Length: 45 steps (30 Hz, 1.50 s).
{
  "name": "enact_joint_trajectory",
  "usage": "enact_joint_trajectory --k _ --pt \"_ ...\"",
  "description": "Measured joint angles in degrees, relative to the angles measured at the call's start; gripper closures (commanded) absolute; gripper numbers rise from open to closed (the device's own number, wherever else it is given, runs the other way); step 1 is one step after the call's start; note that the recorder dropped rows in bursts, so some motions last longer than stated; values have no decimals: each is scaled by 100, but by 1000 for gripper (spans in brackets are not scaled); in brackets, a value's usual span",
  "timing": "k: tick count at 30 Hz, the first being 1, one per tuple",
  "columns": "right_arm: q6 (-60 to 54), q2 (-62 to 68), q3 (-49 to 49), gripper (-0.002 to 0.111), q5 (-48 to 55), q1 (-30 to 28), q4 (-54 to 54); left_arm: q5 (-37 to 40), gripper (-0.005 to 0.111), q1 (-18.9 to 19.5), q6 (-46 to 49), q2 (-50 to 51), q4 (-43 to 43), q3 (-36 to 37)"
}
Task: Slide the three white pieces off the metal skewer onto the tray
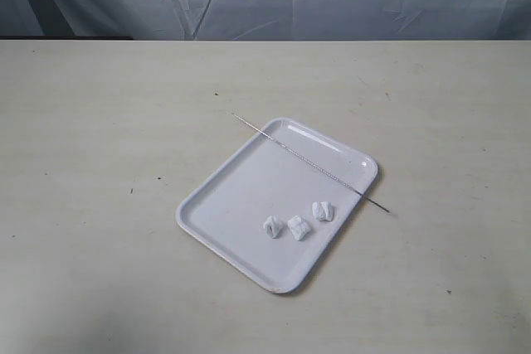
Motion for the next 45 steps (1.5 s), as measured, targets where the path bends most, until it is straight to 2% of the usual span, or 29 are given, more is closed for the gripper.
enact_joint_trajectory --k 7,20,22,25,28,34,45 --pt "473 0 0 109 57 0 0 676 107 0 10 0 344 91" --pt "509 0 0 109 64 0 -168 978 107 12 10 -172 704 91" --pt "509 0 0 109 64 0 -230 1049 107 37 -120 -299 465 91" --pt "509 0 0 109 64 0 -351 1303 107 58 -515 -706 -568 91" --pt "509 0 0 109 64 0 -393 1590 107 58 -630 -1198 -1192 91" --pt "509 0 0 109 64 0 -388 1918 107 58 -403 -1699 -1442 91" --pt "279 0 0 109 17 0 -224 2036 107 58 -236 -1808 -1324 91"
